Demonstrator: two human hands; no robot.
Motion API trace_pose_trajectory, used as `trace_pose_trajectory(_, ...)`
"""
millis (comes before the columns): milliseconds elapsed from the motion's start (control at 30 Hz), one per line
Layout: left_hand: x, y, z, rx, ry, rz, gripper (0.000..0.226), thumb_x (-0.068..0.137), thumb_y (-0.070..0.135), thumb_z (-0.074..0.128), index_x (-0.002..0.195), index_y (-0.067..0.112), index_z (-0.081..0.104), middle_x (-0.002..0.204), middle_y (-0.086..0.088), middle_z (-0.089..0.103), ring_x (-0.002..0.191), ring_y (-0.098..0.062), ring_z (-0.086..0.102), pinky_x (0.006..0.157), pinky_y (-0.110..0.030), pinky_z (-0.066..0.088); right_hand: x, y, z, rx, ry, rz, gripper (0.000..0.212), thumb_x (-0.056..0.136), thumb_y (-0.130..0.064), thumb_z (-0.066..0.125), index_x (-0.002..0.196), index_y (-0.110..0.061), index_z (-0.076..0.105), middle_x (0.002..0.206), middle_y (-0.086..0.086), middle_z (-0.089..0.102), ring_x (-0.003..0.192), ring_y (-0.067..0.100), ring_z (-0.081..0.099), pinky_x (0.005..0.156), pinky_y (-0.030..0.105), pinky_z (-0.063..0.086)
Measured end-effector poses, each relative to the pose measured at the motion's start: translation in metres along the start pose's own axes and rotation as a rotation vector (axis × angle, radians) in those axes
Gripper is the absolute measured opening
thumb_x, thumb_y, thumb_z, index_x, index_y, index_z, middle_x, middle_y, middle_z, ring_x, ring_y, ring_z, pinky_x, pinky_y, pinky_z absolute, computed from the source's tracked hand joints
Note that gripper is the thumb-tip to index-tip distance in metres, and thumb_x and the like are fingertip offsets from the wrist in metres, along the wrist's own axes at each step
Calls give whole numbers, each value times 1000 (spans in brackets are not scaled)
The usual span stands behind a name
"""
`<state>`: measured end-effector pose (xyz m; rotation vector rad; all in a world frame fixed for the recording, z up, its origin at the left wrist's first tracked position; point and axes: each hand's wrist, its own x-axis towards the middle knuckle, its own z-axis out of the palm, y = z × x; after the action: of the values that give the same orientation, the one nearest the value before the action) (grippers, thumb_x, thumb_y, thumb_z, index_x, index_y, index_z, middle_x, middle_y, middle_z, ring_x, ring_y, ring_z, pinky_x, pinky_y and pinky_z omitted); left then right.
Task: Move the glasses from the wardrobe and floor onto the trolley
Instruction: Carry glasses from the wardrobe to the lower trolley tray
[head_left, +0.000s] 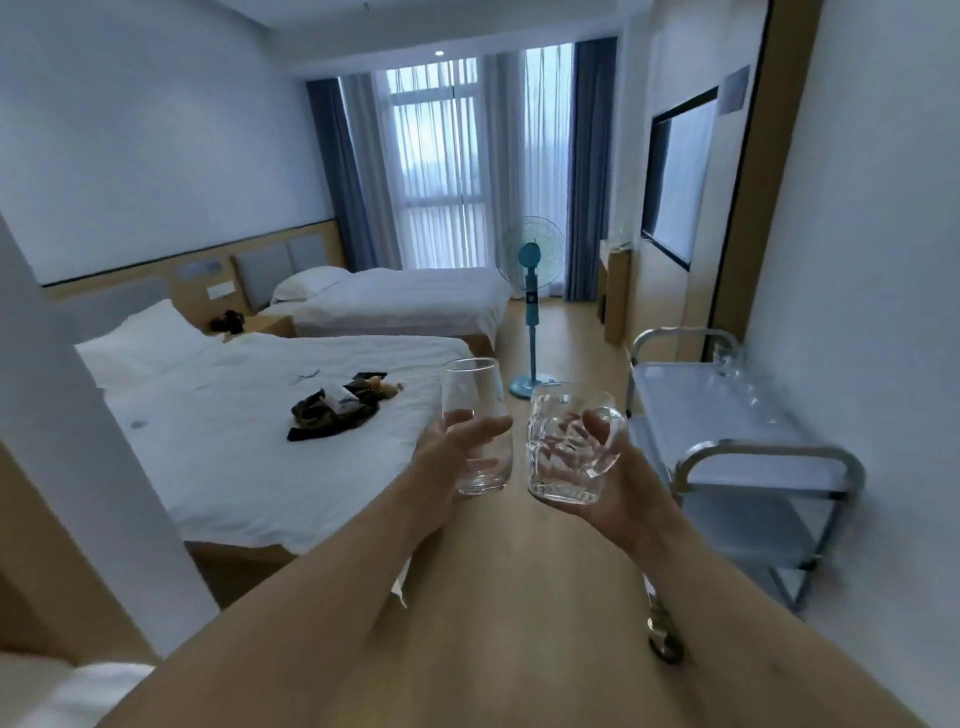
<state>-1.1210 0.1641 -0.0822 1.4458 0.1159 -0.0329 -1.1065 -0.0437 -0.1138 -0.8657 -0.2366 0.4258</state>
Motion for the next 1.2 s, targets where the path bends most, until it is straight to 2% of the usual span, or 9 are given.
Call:
trace_pose_trajectory(100,31,-5,21,-12,-75,-21,92,60,33,91,137,2,51,110,-12,63,90,-29,71,74,-43,61,4,-11,-26,29,115,-24,79,78,-41,81,145,-10,53,140,19,56,125,39,54,110,63,39)
trace_pose_trajectory(200,66,-12,34,-49,-147,-95,87,56,32,94,131,17,53,123,-16,64,90,-33,76,83,-53,61,17,-18,-52,102,232,-15,63,96,-38,59,151,-11,45,150,21,47,139,44,43,114,65,32)
trace_pose_trajectory(300,101,-17,40,-28,-219,-132,88,53,34,95,128,22,51,122,-14,63,91,-33,76,72,-41,62,33,-22,-69,137,293,-56,55,105,-41,45,152,-11,44,155,20,43,143,43,38,116,65,28)
trace_pose_trajectory(467,160,-16,40,4,-319,-160,86,54,36,95,127,22,50,121,-12,63,96,-32,74,73,-39,61,70,-31,-79,80,315,-128,81,75,-41,83,143,-6,55,138,20,57,132,42,51,114,63,34)
trace_pose_trajectory(600,206,-13,34,-3,-379,-157,80,55,35,94,122,22,51,121,-11,63,109,-33,68,86,-46,60,105,-31,-85,55,362,-172,73,85,-40,75,144,-6,52,131,19,61,116,38,62,105,57,47)
trace_pose_trajectory(733,247,-10,26,-3,-412,-164,72,56,33,91,119,19,57,114,-11,66,104,-33,71,82,-46,62,134,-29,-79,19,461,-191,98,51,-43,99,133,-7,60,126,18,65,112,38,65,99,56,51)
trace_pose_trajectory(800,264,-8,23,-8,-439,-188,73,58,31,91,121,16,58,114,-13,67,98,-33,73,73,-43,62,145,-27,-83,48,537,-219,85,69,-40,89,141,-12,54,138,21,58,116,40,61,102,59,49)
trace_pose_trajectory(900,291,-11,23,13,-466,-211,77,62,29,91,129,11,57,125,-20,63,107,-40,69,80,-50,62,159,-24,-93,95,593,-201,58,98,-37,60,147,-9,48,146,22,53,126,44,58,105,62,45)
trace_pose_trajectory(1200,356,-23,55,21,-494,-255,70,67,30,92,125,14,55,127,-20,61,114,-40,65,89,-59,57,200,-44,-141,49,625,-207,56,88,-39,74,133,-7,63,140,24,58,124,45,59,104,61,47)
